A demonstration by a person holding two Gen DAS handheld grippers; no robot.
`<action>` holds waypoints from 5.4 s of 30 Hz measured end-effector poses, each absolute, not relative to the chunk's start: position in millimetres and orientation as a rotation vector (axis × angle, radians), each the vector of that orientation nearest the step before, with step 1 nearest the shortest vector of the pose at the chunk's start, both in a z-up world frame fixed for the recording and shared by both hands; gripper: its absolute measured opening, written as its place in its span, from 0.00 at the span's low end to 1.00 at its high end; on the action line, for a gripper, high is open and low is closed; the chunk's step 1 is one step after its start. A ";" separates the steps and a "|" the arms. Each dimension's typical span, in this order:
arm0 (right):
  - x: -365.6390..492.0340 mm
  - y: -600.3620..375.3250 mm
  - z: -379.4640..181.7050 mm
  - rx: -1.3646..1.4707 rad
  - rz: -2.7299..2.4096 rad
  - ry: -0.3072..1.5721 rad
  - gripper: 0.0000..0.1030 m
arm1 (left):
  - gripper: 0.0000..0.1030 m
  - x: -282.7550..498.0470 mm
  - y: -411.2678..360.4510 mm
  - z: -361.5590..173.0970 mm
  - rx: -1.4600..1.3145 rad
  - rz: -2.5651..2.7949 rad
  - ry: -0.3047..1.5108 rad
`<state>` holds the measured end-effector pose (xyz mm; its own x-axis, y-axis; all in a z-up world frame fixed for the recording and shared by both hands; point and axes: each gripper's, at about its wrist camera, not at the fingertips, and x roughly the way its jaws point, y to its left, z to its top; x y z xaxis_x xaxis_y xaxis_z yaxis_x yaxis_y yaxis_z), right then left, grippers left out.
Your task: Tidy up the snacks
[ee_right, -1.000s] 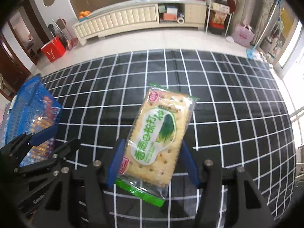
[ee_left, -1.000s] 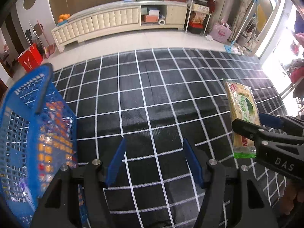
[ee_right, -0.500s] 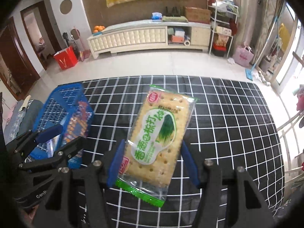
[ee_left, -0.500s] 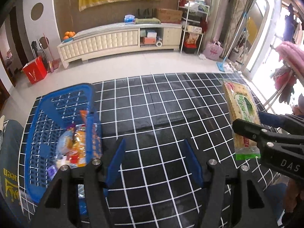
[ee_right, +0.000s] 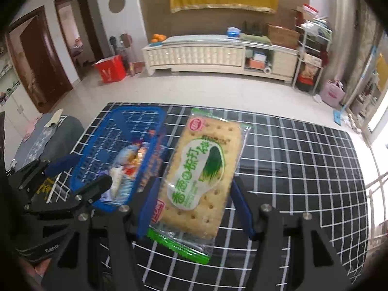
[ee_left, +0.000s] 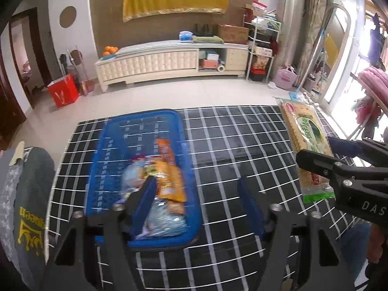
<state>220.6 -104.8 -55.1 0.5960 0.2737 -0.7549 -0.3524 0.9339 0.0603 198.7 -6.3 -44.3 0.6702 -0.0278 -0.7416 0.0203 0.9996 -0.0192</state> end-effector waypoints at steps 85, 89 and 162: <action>15.4 -102.1 -6.1 -0.142 0.300 0.446 0.88 | 0.86 10.2 28.6 13.5 -0.066 0.016 0.440; -6.0 -115.1 -5.3 -0.111 0.269 0.402 1.00 | 1.00 -10.4 16.3 23.5 -0.056 0.023 0.391; -53.0 -117.9 -9.3 -0.070 0.273 0.395 1.00 | 1.00 -48.5 -13.1 11.4 -0.005 -0.043 0.420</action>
<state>-53.0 -117.9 -9.3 0.8871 0.2491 -0.3887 -0.2763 0.9609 -0.0148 -48.5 -13.1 11.4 0.9121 -0.0425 -0.4078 0.0402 0.9991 -0.0141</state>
